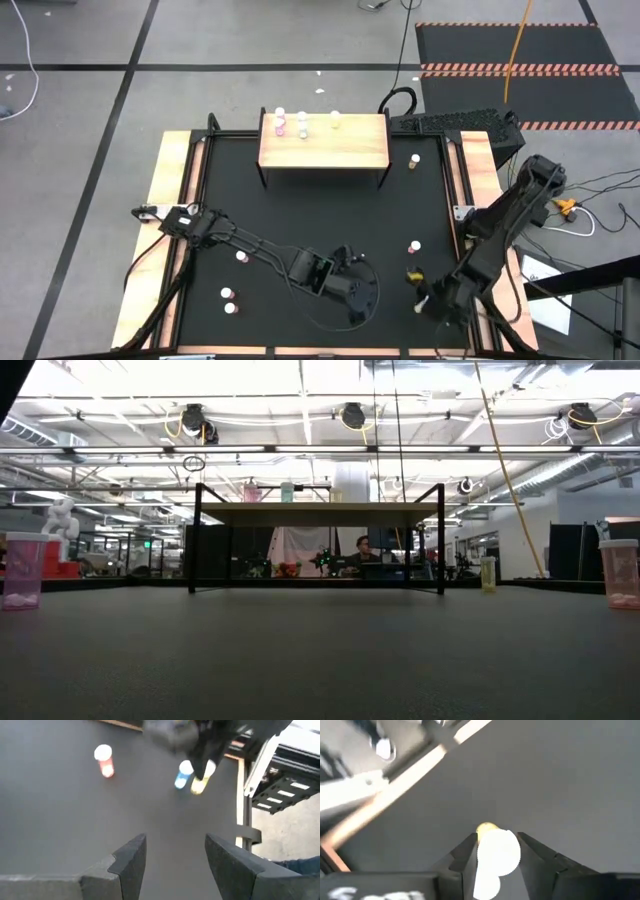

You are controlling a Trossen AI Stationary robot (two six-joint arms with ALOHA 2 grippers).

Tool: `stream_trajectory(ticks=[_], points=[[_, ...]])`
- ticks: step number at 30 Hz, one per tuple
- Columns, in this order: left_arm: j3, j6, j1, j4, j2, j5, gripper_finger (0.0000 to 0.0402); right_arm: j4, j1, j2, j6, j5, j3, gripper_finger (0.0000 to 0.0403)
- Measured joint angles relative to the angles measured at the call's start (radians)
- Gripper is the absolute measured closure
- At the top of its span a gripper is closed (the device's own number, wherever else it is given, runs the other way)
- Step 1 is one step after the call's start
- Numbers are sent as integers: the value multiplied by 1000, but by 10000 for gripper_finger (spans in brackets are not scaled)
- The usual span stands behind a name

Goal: Pick and place medicine bottles onto shelf by color
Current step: Put the bottom yellow pill bottle on the shelf aligned with the other yellow pill bottle

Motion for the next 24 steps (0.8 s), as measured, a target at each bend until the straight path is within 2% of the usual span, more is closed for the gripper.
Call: stream_trajectory(ticks=[3, 6, 13, 14, 18, 24], points=[[0, -98, 6, -138, -49, -12, 199, -66, -68, -56, 68, 0, 45, 288], [2, -197, 8, -318, -109, -53, 199, -178, -148, -63, 67, 1, 129, 286], [2, -368, -13, -693, -273, -179, 199, -383, -384, 38, 28, 25, 418, 284], [1, -383, -19, -715, -289, -196, 199, -396, -418, 57, 29, 24, 462, 285], [-32, -288, -39, -699, -375, -285, 200, -449, -555, 133, 66, 22, 624, 285], [-197, -191, -2, -687, -514, -292, 200, -538, -727, 247, 84, 23, 826, 285]])
